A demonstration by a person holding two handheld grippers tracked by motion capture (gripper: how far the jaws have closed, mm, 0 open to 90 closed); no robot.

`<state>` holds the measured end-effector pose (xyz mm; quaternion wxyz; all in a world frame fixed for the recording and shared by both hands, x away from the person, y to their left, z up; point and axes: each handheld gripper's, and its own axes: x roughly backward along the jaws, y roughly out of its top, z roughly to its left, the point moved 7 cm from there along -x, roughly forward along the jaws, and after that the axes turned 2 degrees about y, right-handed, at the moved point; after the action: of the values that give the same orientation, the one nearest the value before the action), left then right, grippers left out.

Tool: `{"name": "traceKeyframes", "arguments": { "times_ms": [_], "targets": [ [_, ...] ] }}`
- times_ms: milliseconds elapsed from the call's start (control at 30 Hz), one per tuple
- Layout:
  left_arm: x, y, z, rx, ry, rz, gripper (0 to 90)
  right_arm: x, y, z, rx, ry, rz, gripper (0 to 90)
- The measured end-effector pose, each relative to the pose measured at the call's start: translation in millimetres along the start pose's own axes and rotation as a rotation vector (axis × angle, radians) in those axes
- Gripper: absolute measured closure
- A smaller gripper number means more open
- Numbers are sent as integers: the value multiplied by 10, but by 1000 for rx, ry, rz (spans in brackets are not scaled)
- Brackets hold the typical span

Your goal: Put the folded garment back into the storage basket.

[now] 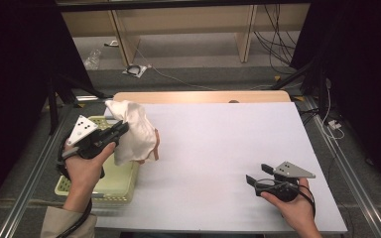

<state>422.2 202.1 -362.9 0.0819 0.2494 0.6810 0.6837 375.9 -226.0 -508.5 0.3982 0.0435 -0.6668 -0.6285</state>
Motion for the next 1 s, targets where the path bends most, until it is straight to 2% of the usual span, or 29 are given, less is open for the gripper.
{"name": "traceKeyframes", "arguments": {
  "times_ms": [1000],
  "targets": [
    [13,-20,48,-6,6,24,817,4,-1,-2,0,0,2,275]
  ]
}}
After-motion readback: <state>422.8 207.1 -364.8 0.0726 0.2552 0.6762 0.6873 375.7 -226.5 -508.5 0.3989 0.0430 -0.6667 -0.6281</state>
